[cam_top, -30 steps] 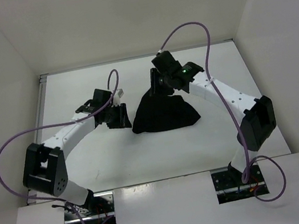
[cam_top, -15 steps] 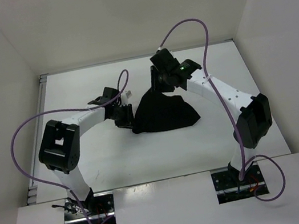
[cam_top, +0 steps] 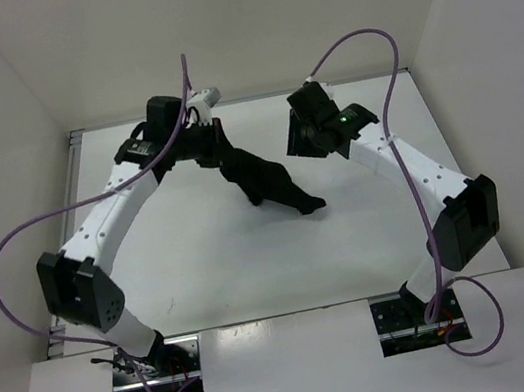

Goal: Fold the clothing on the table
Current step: Flatten the skirt out

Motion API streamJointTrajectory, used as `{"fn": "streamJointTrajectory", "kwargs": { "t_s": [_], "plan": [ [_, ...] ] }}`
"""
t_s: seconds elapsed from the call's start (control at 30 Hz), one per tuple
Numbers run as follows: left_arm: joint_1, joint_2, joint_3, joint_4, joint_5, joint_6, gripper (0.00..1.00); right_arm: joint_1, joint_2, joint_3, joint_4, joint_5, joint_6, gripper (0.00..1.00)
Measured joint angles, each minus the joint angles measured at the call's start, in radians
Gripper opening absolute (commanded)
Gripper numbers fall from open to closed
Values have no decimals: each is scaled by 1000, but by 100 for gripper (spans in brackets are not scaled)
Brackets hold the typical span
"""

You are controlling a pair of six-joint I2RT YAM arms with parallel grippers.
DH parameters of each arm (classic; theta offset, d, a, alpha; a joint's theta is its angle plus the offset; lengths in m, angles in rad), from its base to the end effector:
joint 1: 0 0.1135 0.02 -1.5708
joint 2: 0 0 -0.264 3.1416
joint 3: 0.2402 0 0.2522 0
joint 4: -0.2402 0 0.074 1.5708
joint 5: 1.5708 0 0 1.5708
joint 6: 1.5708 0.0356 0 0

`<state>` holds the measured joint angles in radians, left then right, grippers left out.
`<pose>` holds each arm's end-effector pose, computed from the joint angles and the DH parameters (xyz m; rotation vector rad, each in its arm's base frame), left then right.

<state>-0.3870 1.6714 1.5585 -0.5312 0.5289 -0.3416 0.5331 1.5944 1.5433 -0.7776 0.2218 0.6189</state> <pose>0.3455 -0.1602 0.3453 0.3585 2.2621 -0.9783 0.3032 0.1698 0.3447 0.2059 2.3829 0.2832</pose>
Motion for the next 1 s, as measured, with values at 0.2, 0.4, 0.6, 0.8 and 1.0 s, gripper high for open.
{"fn": "streamJointTrajectory", "kwargs": {
  "t_s": [0.2, 0.4, 0.6, 0.8, 1.0],
  "plan": [
    [-70, -175, -68, -18, 106, -5, 4, -53, -74, -59, 3, 13, 13, 53],
    [-162, -175, -205, -107, 267, 10, 61, -80, -103, -97, 0, 25, 23, 53],
    [-163, -176, -204, -135, 191, 27, 62, -79, -129, -158, 1, -26, 29, 53],
    [-162, -138, -264, -115, -31, 6, 47, -45, -164, -298, -5, -142, 17, 53],
    [-162, 44, -356, -86, -188, -35, 36, 98, -126, -378, 5, -275, 5, 53]
  ]
}}
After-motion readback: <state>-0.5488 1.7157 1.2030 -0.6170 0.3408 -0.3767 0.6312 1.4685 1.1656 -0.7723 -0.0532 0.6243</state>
